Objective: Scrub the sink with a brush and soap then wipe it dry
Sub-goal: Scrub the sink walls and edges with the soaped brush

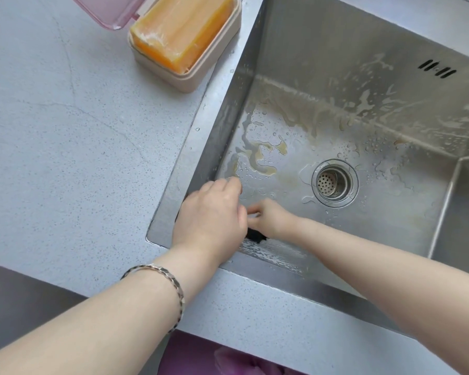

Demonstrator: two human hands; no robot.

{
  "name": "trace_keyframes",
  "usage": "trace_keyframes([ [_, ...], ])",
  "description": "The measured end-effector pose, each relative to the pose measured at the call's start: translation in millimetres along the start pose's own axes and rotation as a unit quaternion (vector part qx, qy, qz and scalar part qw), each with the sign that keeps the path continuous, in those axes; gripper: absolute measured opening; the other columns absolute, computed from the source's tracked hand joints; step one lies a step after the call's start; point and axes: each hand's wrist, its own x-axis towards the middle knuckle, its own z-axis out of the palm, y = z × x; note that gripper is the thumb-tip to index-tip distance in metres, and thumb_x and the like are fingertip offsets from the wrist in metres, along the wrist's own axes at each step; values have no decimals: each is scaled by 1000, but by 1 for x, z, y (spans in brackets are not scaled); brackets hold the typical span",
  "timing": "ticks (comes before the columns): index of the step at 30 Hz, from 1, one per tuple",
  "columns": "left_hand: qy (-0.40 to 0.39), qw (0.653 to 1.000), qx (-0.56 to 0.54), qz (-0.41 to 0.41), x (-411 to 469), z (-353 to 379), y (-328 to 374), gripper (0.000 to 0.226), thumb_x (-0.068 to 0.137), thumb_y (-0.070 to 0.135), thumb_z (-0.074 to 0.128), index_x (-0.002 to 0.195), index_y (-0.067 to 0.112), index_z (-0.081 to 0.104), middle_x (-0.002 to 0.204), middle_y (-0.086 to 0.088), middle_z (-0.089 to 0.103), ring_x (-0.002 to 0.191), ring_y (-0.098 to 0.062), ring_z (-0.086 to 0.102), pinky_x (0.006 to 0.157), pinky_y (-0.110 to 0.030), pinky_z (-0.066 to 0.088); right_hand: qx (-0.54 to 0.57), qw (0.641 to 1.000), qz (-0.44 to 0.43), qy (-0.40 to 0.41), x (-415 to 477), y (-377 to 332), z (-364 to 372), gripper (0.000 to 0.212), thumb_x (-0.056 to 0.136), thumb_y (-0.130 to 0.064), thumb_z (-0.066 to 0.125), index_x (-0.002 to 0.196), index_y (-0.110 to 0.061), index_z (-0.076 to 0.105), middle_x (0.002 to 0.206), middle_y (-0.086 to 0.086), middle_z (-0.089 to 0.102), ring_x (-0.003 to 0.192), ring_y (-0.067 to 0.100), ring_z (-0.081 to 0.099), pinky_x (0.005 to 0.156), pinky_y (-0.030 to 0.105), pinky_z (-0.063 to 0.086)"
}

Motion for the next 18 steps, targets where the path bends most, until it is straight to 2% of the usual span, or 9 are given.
trace_keyframes([
  [2, 7, 1000, -4, 6, 0, 1, -2, 15, 68, 11, 48, 78, 10, 60, 73, -6, 64, 71, -29, 63, 55, -32, 47, -16, 999, 49, 20, -10, 29, -10, 13, 91, -24, 60, 90, -25, 72, 68, -14, 66, 62, -1, 56, 59, 15, 43],
  [4, 16, 1000, -1, 11, 1, 1, -2, 14, 63, 12, 50, 72, 11, 60, 67, -4, 63, 62, -27, 63, 49, -29, 46, -44, 992, 110, 34, -25, 62, -21, 25, 90, -28, 60, 111, -19, 70, 100, 1, 72, 89, 15, 65, 78, 24, 49],
  [6, 15, 1000, -1, 14, 1, 1, -2, 15, 63, 13, 49, 72, 12, 60, 67, -4, 63, 62, -27, 63, 49, -30, 45, -49, 992, 110, 43, -22, 65, -20, 28, 90, -29, 61, 114, -18, 68, 107, 9, 71, 90, 12, 61, 77, 25, 46],
  [8, 26, 999, 8, 18, 2, 2, -2, 14, 62, 13, 49, 70, 12, 60, 65, -4, 63, 60, -26, 62, 47, -29, 45, -27, 999, 39, 27, -1, 33, -6, 20, 89, -28, 61, 102, -17, 73, 95, 4, 72, 81, 9, 49, 67, 21, 40],
  [9, 31, 999, 14, 22, 1, 3, -2, 14, 62, 13, 47, 69, 13, 60, 63, -3, 62, 58, -25, 62, 46, -28, 45, -29, 999, 14, 16, 9, 9, 2, 14, 87, -25, 60, 83, -18, 72, 82, -3, 67, 80, 7, 46, 63, 17, 37],
  [11, 42, 999, 16, 26, 2, 3, -2, 21, 64, 16, 38, 66, 14, 58, 61, -1, 61, 56, -24, 62, 45, -27, 44, -32, 999, -33, 0, 20, -17, 13, 33, 89, -16, 55, 59, -30, 51, 65, -11, 55, 70, 1, 44, 57, 15, 32],
  [13, 42, 998, 17, 32, 3, 4, -2, 24, 65, 18, 34, 67, 15, 58, 60, 0, 61, 57, -23, 62, 45, -26, 45, -31, 999, -19, 11, 15, 1, 5, 29, 93, -12, 54, 71, -29, 61, 53, -25, 53, 55, -12, 44, 57, 8, 33],
  [15, 34, 999, 20, 33, 3, 2, -3, 24, 65, 19, 34, 67, 16, 58, 61, 0, 61, 58, -23, 62, 46, -26, 45, -47, 998, 29, 23, -8, 42, -12, 19, 93, -21, 57, 107, -24, 69, 57, -27, 55, 57, -6, 47, 57, 7, 35],
  [18, 18, 999, 32, 27, 4, 1, -3, 26, 66, 20, 33, 69, 16, 59, 63, 1, 62, 61, -22, 63, 47, -26, 45, -74, 994, 68, 48, -21, 64, -20, 30, 92, -26, 58, 120, -19, 64, 52, -23, 57, 56, 2, 42, 53, 9, 33],
])
